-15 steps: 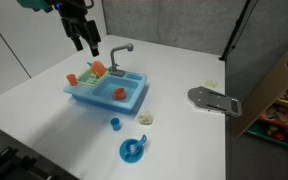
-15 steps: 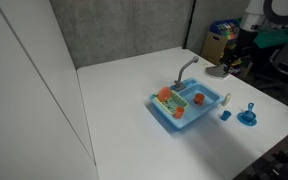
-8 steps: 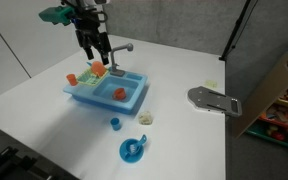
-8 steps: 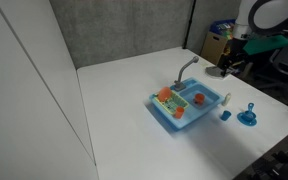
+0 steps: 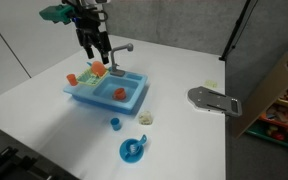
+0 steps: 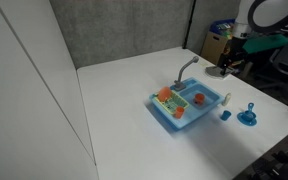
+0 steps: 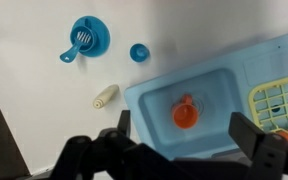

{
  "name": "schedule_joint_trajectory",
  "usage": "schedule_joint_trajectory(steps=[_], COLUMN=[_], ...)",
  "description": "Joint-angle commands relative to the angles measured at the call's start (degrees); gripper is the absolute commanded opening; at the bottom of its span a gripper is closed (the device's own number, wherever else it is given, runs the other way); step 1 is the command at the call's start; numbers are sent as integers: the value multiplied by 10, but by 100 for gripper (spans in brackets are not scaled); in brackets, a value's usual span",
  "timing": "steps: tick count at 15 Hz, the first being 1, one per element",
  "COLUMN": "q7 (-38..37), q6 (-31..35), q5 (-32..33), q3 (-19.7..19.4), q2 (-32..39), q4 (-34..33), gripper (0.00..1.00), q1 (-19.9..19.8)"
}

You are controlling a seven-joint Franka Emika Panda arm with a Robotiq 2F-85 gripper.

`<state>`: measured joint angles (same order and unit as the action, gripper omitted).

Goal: Move the toy bottle from the table to the sink

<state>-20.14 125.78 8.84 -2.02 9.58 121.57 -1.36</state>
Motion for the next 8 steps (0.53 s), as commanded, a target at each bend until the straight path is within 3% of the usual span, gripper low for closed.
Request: schedule_joint_trajectory(steps=[1,8], q7=[-24,-97], q6=[-13,-9], q5=[0,-18], q3=[-16,-66], q2=[16,95], q4=[-22,-71], gripper=[100,100], q1=[0,-18])
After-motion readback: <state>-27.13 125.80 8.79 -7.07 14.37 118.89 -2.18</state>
